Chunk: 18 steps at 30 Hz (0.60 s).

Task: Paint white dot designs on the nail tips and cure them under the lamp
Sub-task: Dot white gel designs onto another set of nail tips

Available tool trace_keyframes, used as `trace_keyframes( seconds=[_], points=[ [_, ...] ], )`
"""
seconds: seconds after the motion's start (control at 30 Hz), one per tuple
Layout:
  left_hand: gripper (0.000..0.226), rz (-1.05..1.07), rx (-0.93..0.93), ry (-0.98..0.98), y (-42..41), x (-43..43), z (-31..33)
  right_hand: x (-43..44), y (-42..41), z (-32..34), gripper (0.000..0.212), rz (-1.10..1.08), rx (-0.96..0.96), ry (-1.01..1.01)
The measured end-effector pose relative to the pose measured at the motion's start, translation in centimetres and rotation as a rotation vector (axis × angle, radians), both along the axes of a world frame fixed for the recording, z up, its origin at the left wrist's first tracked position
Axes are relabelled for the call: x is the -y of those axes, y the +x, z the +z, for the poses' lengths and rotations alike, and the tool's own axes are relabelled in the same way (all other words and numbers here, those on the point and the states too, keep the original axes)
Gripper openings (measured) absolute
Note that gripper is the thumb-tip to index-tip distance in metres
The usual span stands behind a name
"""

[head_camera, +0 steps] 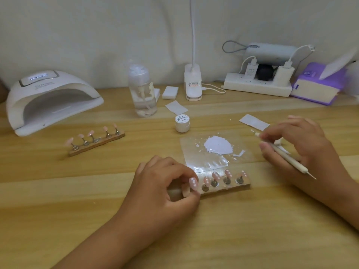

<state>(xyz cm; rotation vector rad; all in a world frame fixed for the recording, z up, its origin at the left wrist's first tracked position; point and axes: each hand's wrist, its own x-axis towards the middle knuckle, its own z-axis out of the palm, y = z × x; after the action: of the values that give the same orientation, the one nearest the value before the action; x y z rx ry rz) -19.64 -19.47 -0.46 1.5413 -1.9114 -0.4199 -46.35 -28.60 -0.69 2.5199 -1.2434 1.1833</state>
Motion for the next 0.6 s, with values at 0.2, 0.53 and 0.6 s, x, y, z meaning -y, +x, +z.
trace_keyframes(
  seconds=[0.2,0.53,0.6],
  points=[
    [0.012,-0.032,0.012,0.002,0.0,0.0,0.2,0.0,-0.3,-0.1,0.023,0.031,0.043,0.003],
    [0.02,-0.069,0.018,0.003,0.1,0.1,0.2,-1.1,0.0,0.9,0.014,0.125,0.049,0.052],
    [0.019,-0.072,0.013,0.003,0.0,0.1,0.2,-2.1,0.3,1.3,0.023,0.221,0.052,0.123]
  ],
)
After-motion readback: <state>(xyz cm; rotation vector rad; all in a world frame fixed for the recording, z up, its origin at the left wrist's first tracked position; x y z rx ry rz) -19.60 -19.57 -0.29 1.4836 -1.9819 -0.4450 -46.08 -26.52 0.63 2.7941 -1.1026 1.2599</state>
